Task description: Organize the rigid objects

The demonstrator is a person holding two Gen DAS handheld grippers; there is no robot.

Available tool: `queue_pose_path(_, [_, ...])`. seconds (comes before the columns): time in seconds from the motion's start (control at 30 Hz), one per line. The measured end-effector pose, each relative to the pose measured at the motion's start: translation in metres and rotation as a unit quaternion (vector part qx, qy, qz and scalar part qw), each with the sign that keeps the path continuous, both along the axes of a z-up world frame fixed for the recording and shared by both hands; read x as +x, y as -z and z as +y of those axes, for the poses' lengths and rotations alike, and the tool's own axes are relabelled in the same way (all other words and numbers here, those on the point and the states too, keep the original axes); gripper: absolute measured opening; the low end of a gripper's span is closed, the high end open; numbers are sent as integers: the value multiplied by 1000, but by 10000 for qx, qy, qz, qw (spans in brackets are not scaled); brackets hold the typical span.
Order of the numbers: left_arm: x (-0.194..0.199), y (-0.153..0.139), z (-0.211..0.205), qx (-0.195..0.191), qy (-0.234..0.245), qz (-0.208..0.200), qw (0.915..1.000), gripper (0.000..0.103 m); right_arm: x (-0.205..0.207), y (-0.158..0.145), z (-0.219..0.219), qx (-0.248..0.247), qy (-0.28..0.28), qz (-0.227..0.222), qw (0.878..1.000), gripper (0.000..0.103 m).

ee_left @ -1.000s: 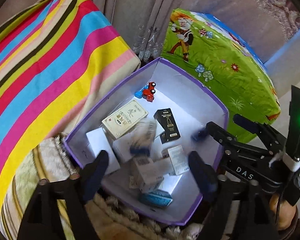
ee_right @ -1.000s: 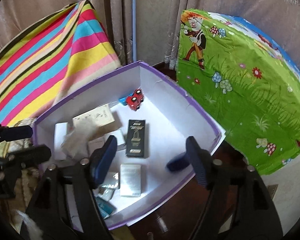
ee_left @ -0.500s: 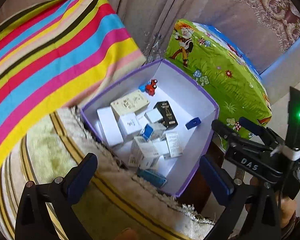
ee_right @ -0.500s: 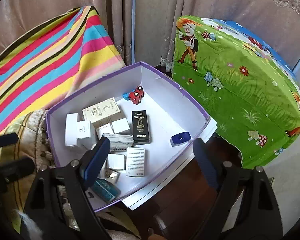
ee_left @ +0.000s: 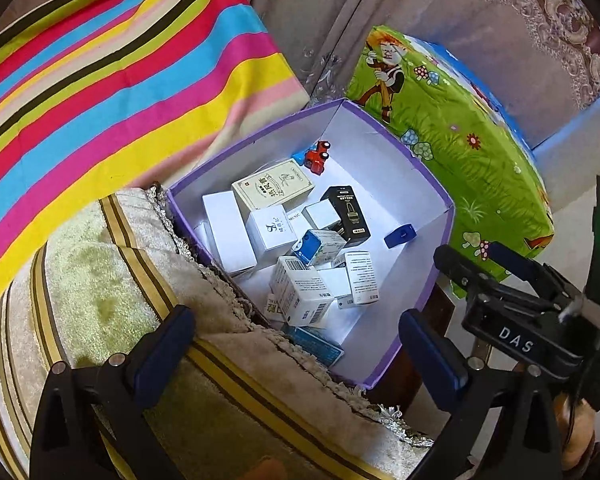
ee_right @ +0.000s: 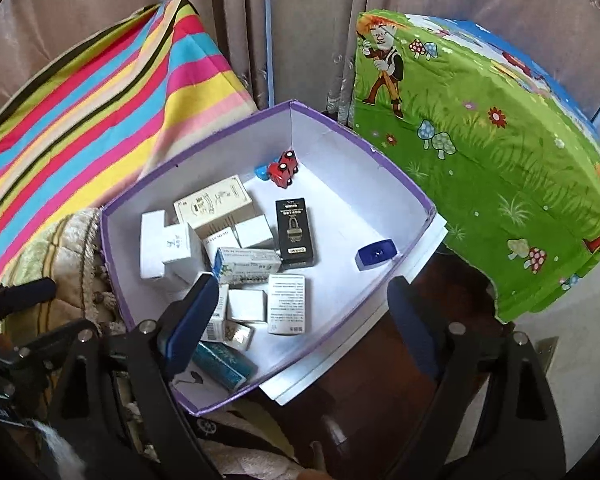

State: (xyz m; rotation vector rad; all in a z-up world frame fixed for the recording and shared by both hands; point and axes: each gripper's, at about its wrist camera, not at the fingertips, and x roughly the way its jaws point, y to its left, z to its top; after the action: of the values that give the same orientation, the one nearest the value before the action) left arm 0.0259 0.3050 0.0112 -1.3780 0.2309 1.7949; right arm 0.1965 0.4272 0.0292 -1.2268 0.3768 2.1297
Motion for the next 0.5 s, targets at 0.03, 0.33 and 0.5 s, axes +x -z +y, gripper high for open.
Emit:
queue_pose_path(0.03, [0, 0, 1, -25, 5, 12, 10000, 103, 0, 0, 0, 31, -9, -37, 10000, 88])
queue_pose_path(0.33, [0, 2, 3, -85, 63, 59, 9999, 103, 0, 3, -2, -62, -79, -43, 9999, 88])
queue_pose_path(0.5, [-2, 2, 2, 6, 18, -11, 10000, 103, -1, 1, -3, -23, -84, -15, 10000, 88])
